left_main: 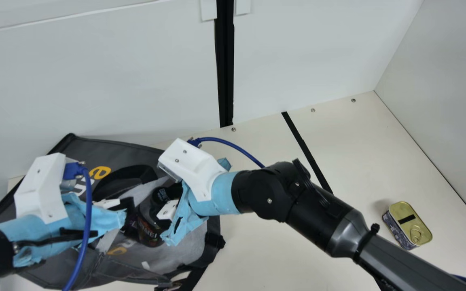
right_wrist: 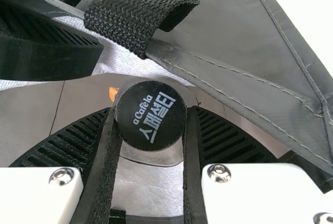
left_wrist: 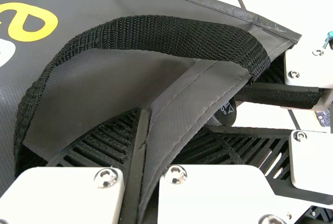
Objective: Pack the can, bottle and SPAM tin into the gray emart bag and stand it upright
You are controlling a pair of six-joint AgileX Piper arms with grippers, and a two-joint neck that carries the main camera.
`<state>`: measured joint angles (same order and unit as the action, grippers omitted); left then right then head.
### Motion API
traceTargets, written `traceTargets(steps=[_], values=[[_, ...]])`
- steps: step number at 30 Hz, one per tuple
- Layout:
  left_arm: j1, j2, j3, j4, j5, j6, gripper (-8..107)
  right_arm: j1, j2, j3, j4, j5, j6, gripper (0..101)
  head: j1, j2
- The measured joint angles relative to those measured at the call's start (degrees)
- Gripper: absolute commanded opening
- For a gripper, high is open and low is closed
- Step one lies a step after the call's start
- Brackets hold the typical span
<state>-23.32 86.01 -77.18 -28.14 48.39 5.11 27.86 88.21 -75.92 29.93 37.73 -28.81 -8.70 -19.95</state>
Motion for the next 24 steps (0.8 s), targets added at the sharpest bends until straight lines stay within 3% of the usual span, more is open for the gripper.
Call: traceTargets(steps=[24], values=[[0.0,0.0,0.0,0.0,0.0,0.0,-8,0.4,-1.0,0.4,0.4,0.7,-1.0,95,0.0,0.1]])
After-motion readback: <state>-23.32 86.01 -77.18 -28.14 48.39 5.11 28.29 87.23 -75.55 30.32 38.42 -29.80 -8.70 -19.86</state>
